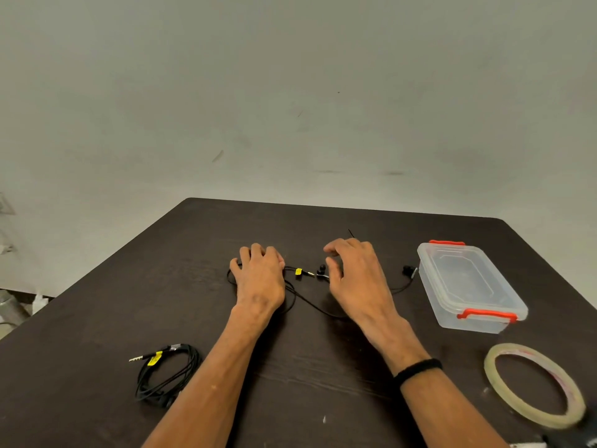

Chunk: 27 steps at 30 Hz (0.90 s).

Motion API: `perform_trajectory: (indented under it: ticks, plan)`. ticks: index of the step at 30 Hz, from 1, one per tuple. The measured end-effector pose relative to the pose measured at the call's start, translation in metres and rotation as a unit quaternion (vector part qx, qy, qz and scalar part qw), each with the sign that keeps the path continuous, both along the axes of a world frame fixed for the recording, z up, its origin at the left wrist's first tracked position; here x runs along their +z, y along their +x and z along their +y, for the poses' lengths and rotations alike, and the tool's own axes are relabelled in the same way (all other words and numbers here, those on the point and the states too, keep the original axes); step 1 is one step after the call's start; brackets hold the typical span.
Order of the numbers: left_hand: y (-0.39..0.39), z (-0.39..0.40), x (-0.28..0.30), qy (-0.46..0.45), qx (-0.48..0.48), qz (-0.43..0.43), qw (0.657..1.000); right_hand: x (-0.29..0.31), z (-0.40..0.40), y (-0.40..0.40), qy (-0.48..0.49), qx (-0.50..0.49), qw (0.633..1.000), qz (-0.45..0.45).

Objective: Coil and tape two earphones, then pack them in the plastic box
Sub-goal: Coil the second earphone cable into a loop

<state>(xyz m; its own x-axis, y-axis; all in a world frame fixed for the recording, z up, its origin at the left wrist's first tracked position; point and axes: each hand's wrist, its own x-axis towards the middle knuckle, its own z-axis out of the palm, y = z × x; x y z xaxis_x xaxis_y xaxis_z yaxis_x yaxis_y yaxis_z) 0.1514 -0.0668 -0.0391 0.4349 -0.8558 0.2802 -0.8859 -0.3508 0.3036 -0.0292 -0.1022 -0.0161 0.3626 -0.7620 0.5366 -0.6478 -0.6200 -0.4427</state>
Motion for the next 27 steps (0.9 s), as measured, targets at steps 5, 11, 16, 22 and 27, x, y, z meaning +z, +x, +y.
perform_trajectory:
  ticks: [5,11,16,22,27]
  plan:
    - [-0.008,-0.001,0.012,-0.168,-0.145,0.028,0.975,0.000,0.003,0.003,-0.014,0.028,0.999,-0.019]
    - [-0.030,0.004,0.024,-0.241,-0.281,0.151,0.916,0.005,0.004,0.001,-0.007,0.055,0.995,-0.085]
    - [-0.033,0.005,0.027,-0.275,-0.283,0.180,0.901,0.011,0.006,0.001,0.062,0.061,0.979,-0.184]
    - [-0.018,0.002,0.023,-0.252,-0.202,0.067,0.944,0.014,0.003,0.000,0.119,0.012,0.956,-0.269]
    - [-0.013,0.006,0.031,-0.312,-0.162,0.135,0.926,0.013,-0.002,-0.009,0.128,-0.057,0.958,-0.249]
